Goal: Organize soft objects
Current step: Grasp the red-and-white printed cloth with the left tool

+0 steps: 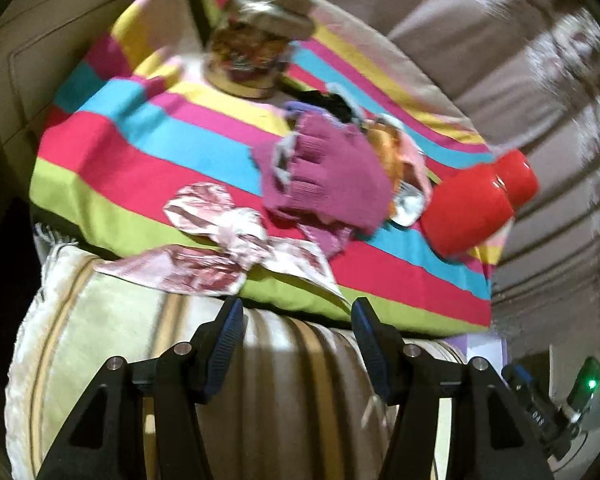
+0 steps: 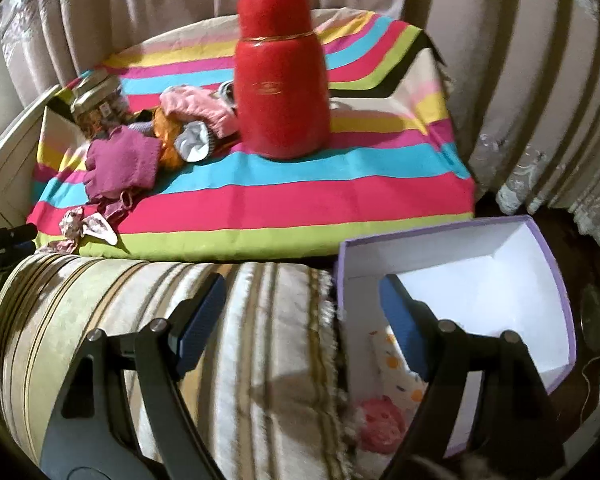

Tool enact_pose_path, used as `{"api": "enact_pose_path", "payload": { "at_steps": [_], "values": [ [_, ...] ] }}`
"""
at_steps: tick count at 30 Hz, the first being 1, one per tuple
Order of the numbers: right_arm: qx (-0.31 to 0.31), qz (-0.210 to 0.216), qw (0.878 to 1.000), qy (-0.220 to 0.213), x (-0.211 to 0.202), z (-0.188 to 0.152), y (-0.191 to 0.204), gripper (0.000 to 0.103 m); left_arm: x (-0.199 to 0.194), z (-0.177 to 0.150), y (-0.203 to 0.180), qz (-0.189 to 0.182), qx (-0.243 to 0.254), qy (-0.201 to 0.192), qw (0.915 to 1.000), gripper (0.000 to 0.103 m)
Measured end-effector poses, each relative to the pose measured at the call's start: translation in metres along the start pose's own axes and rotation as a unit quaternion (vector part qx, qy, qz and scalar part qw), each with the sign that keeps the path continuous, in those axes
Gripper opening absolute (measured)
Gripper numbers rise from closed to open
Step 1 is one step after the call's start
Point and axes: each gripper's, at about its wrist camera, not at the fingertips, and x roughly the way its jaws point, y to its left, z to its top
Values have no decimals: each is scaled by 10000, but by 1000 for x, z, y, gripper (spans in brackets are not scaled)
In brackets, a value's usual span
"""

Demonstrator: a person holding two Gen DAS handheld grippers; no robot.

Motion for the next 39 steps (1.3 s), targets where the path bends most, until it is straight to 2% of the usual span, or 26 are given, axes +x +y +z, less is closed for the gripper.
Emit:
{"api": "enact_pose_path", "payload": {
  "at_steps": [7, 11, 18, 21, 23, 25, 28, 31, 35, 39],
  "values": [
    [-287, 178, 9994, 110, 24, 24, 32, 81, 34, 30, 26, 137, -653, 456, 9967, 58],
    [-464, 240, 9985, 137, 36, 38, 48, 81, 61, 46, 40, 269, -982, 733, 9921, 57],
    [-634, 326, 9974, 97, 52, 63, 70, 81, 92, 63, 41, 486, -1053, 1001, 9882, 57],
    [-737, 361, 9966, 95, 61, 72, 81, 81, 95, 67, 34, 576, -879, 925, 9902, 57],
    [-837, 401, 9956, 114, 67, 77, 89, 81, 97, 66, 33, 596, -780, 904, 9911, 45],
    [-960, 453, 9943, 108, 72, 81, 100, 81, 96, 64, 32, 608, -725, 853, 9919, 36],
    [-1170, 501, 9918, 119, 81, 85, 116, 81, 92, 61, 34, 562, -715, 755, 9930, 30],
    [-1428, 612, 9877, 146, 90, 87, 137, 82, 81, 57, 36, 501, -731, 564, 9945, 29],
    [-1795, 715, 9811, 133, 103, 90, 162, 82, 59, 51, 38, 371, -729, 82, 9966, 29],
    [-2449, 639, 9674, 126, 119, 89, 189, 82, 43, 50, 36, 396, -681, -307, 9964, 29]
  ]
}}
